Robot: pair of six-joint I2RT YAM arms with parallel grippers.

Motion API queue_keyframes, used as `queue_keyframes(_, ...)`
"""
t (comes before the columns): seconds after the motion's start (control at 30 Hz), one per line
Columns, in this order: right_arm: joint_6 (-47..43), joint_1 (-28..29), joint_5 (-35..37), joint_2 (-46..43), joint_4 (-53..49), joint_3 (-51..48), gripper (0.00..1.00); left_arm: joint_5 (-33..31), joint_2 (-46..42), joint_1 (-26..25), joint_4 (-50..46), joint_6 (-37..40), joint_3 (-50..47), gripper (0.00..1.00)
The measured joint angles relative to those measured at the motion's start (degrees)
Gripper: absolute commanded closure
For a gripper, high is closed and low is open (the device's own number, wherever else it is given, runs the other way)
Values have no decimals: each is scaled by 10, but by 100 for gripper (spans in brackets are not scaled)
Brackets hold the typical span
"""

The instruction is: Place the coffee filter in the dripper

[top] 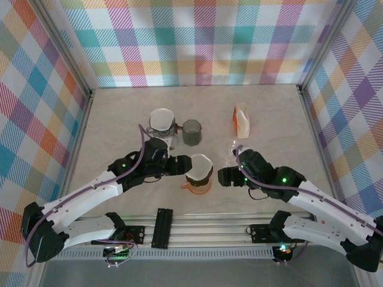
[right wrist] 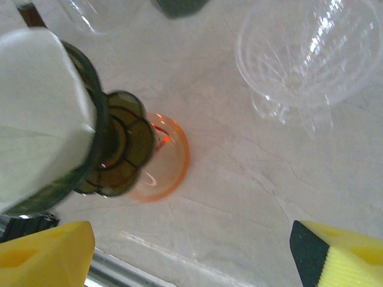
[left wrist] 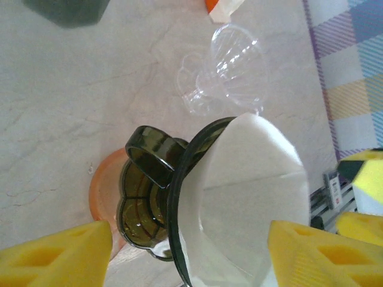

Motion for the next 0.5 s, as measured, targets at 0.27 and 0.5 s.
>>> queue_keyframes(0.27, 61, 0, -45, -31, 80, -157, 43, -73, -106, 0, -38, 2, 5, 0)
queue_keyframes(0.5, 100, -3, -91, 20, 218, -231, 52, -128, -182, 0, -70, -6, -40, 0)
